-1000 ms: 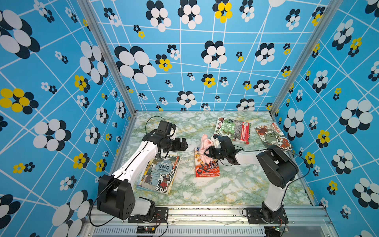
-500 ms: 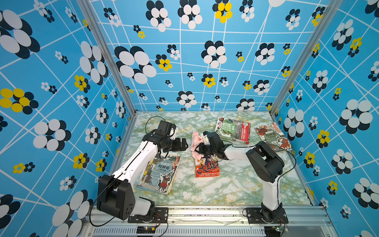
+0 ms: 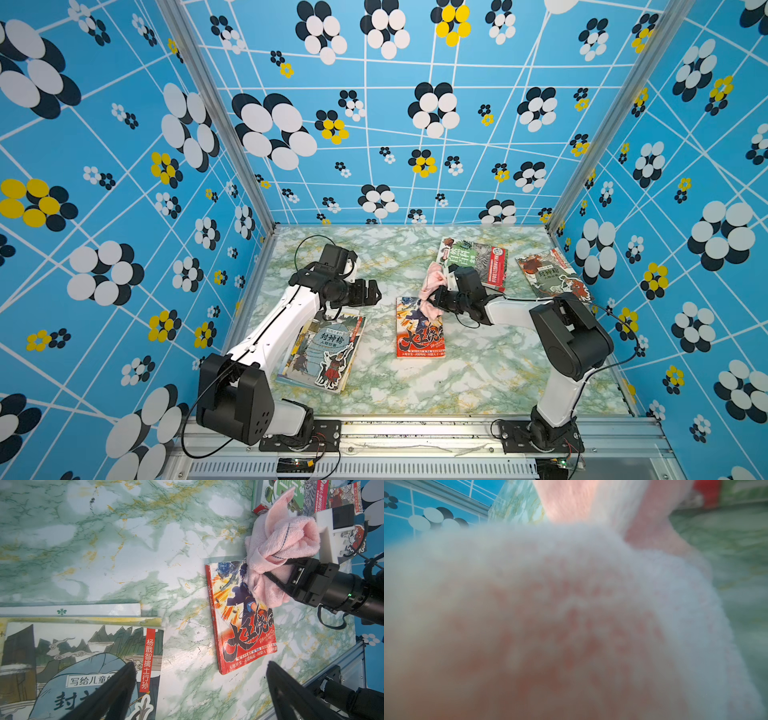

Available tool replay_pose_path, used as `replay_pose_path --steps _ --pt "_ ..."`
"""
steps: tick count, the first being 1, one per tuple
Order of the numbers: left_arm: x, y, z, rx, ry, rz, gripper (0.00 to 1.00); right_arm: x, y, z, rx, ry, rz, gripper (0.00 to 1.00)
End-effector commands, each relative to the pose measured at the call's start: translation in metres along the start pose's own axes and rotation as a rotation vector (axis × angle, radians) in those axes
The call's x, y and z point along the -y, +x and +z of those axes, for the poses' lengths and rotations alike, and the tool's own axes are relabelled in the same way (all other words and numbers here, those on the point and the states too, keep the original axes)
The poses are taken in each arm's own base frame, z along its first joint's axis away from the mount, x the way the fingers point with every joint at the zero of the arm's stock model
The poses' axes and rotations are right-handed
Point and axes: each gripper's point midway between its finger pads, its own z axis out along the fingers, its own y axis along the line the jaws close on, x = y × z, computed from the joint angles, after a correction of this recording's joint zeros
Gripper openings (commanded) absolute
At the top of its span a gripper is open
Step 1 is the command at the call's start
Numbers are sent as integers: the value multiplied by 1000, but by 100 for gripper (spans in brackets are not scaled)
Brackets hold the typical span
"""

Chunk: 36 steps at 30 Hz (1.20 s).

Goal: Wipe the cover of the book
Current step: Wipe the dirt from the cover of the book.

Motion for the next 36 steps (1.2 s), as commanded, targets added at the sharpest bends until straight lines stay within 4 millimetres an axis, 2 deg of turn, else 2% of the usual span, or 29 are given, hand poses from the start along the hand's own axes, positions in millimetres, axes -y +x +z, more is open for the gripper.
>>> replay_pose_path --steps 1,3,5,7,12,14,16,21,23,27,31,33,36 --pt "-5 9 6 -38 -1 -1 99 6 72 29 -206 109 -34 0" --pt "-5 10 7 -41 0 -1 99 -7 84 37 -233 93 -66 0" --pt "-4 10 7 -44 2 -1 99 -8 88 37 -238 91 -65 0" --pt "-4 10 8 -46 2 -1 99 7 84 29 -223 114 -45 0" --pt "-2 11 8 -49 12 -1 99 71 62 -15 -144 194 95 0" --pt "-2 11 8 -49 15 -2 99 74 60 -26 -144 216 64 0" --pt "-1 11 8 -50 17 -2 99 63 65 -24 -164 187 50 0" --pt "-2 11 7 -45 10 1 99 0 91 3 -237 90 -83 0" --pt "-2 10 6 -40 7 3 99 -19 99 16 -258 57 -112 0" --pt "-2 11 8 -46 9 2 99 -23 84 40 -237 65 -130 0" --pt "-2 11 8 -48 10 0 99 -25 63 52 -238 65 -155 0" --pt "-2 11 7 -46 9 2 99 -29 65 49 -275 60 -182 0" --pt "-2 11 6 -43 4 7 99 -27 89 34 -343 41 -184 0"
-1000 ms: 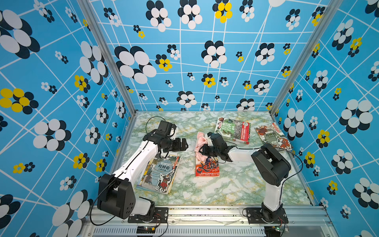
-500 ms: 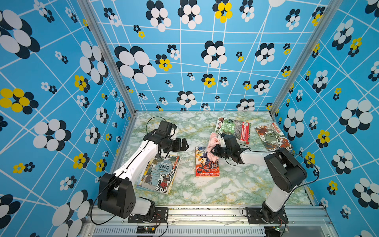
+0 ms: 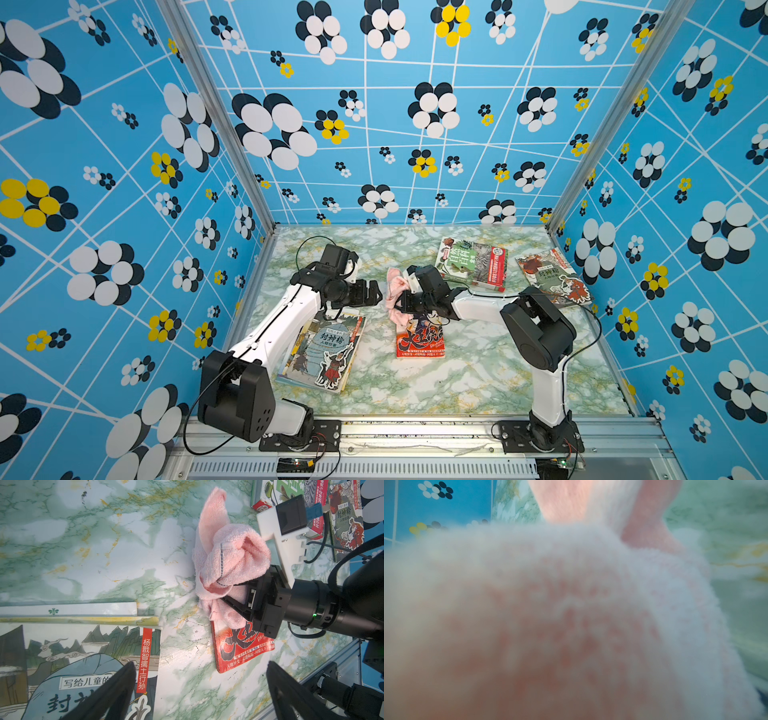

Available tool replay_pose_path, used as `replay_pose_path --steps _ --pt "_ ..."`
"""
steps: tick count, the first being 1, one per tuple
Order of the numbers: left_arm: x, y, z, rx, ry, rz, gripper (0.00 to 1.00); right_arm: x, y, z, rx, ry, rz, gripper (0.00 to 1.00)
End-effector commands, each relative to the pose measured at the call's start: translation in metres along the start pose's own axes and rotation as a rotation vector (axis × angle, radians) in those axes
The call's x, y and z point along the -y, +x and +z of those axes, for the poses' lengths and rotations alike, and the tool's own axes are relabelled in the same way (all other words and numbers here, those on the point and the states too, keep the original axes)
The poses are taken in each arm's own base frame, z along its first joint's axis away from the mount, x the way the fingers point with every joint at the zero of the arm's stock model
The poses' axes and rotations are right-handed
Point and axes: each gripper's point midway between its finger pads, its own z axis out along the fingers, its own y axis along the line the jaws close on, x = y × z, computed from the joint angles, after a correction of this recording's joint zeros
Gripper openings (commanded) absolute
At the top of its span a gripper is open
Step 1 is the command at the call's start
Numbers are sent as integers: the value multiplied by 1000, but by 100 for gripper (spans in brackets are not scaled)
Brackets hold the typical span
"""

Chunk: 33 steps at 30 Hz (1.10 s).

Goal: Wipe the cover of the book
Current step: Wipe the dirt from the cover of the book.

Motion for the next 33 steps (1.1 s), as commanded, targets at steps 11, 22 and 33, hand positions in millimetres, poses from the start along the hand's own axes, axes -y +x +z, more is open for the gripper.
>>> replay_pose_path --steps 11,22,33 --pt "-5 8 4 -31 -14 8 99 23 172 -51 -353 83 -14 0" --pt "-5 9 1 -19 -21 16 99 19 89 -17 -243 52 0 0" --pt "-4 8 3 -27 -18 15 99 34 172 -65 -303 135 8 0"
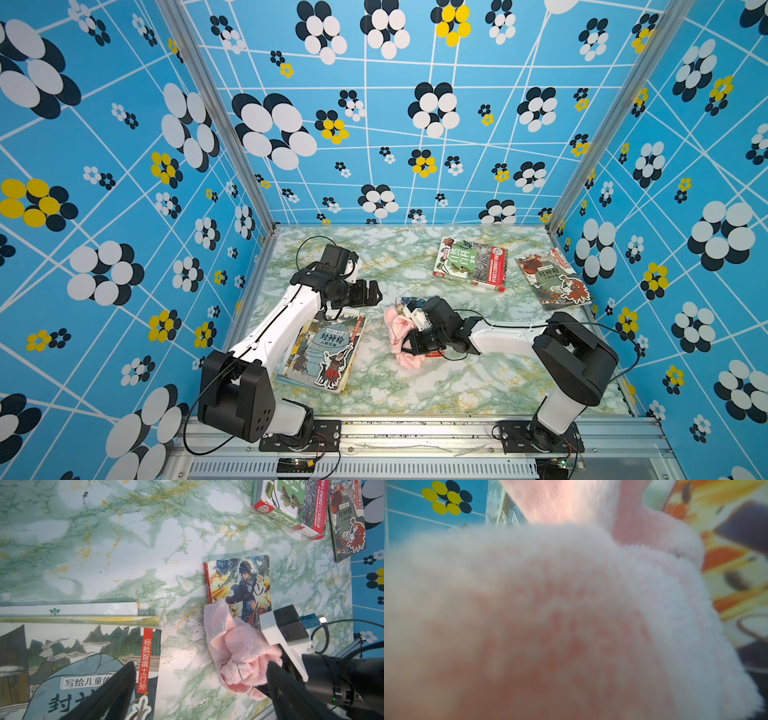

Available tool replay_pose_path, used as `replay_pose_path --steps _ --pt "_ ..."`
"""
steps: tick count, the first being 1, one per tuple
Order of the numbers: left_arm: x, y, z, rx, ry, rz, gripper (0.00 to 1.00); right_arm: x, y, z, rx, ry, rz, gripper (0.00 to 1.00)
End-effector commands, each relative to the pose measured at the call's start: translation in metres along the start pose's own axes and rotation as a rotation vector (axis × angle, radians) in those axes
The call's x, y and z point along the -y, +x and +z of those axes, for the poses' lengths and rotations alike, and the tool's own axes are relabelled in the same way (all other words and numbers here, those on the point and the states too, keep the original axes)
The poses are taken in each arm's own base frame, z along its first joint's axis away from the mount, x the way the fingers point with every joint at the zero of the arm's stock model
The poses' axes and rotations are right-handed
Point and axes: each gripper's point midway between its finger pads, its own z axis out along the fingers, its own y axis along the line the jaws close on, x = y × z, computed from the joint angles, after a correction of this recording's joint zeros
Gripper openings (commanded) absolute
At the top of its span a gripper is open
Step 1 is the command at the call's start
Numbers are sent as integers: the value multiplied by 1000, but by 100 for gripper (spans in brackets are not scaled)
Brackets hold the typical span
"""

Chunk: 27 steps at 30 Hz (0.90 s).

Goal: Wipe the cover of the book
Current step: Wipe the dirt from the cover of the book.

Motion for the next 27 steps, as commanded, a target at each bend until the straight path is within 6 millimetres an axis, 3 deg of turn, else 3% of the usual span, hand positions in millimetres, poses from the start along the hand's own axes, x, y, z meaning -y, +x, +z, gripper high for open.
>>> replay_pose_path --steps 1,5,8,12,14,16,19,27 --pt "-4 8 4 -28 -13 12 99 65 41 -8 -82 222 127 0" --pt "-3 9 3 -28 -9 12 99 95 25 -24 -25 235 231 0" --pt "-2 10 3 -26 -8 17 99 97 17 -23 -38 233 227 0" --pt "-2 9 2 -22 -11 17 99 63 1 2 -49 168 168 0" --pt "-3 10 3 -26 -14 15 99 37 0 19 -65 130 123 0" --pt "-3 10 3 -29 -16 14 99 25 2 29 -78 108 111 0" --pt "-4 10 4 -30 -16 14 99 41 7 19 -52 141 149 0" --pt "-2 10 6 -37 -6 9 99 125 62 -52 -65 348 298 0"
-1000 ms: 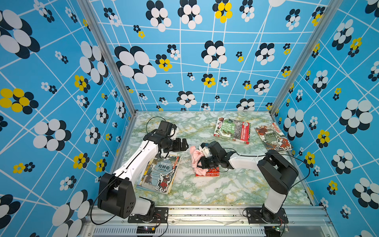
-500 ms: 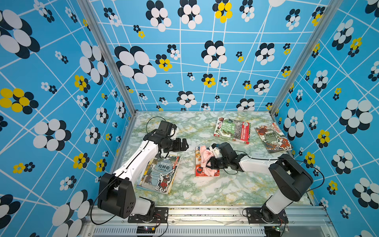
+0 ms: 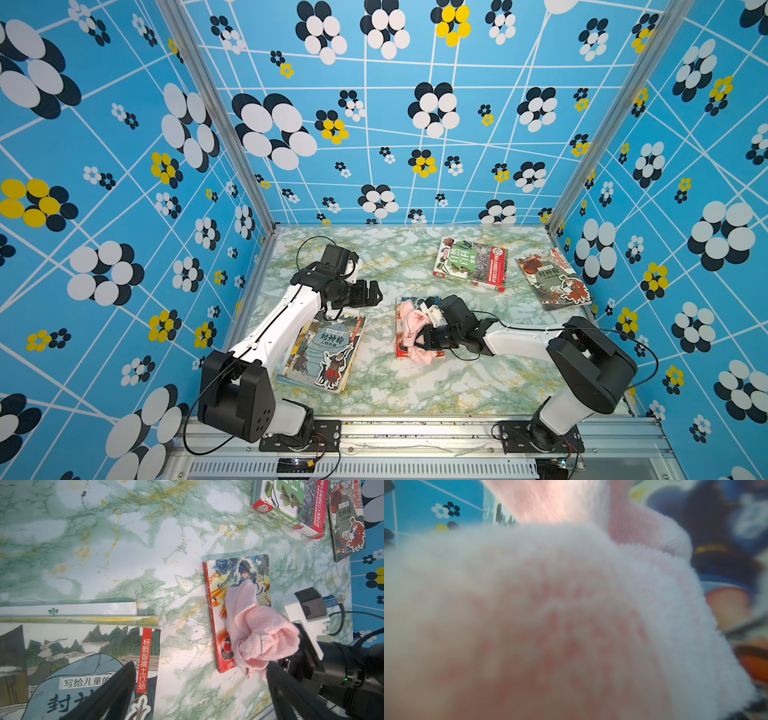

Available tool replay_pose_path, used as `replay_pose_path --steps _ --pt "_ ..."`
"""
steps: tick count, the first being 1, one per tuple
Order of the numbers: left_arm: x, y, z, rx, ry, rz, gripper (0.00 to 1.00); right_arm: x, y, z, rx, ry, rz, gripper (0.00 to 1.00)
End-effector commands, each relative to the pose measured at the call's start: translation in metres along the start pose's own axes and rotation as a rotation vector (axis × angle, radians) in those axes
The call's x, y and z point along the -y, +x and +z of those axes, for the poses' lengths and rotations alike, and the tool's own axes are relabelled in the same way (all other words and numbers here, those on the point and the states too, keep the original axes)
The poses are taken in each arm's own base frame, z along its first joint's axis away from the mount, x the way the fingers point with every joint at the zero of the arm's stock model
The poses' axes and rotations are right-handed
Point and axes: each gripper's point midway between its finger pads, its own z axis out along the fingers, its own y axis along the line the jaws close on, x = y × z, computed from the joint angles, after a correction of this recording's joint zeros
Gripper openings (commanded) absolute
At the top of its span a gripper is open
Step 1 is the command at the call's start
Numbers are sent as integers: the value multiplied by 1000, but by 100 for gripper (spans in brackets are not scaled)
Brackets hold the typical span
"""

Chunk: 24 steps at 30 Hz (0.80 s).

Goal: Wipe the cover of the book
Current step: Wipe the dirt from the cover of the book.

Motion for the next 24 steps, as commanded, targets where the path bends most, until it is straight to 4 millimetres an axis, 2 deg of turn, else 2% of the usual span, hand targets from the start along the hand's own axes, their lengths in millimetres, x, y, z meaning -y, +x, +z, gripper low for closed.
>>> replay_pose_path --steps 1,2,4,9,11,12,14,17,21,24 --pt "-3 9 6 -34 -8 6 99 91 65 -22 -155 321 127 0" --pt "-4 9 6 -34 -8 7 99 93 66 -26 -158 337 117 0" --pt "-3 9 6 -34 -9 8 99 82 65 -23 -167 329 78 0" --pt "-4 10 7 -38 -9 4 99 10 58 19 -195 218 -102 0" --pt "-4 10 7 -37 -9 3 99 -5 55 28 -197 185 -116 0" --pt "-4 10 6 -36 -9 2 99 -6 51 28 -186 186 -114 0" --pt "-4 10 7 -37 -8 0 99 6 48 20 -171 235 -106 0" --pt "-3 10 7 -39 -4 -1 99 34 50 0 -148 259 0 0" --pt "-2 10 9 -44 3 -3 99 75 72 -30 -161 333 113 0" --pt "-2 9 8 -41 5 -1 99 85 81 -44 -169 391 127 0"
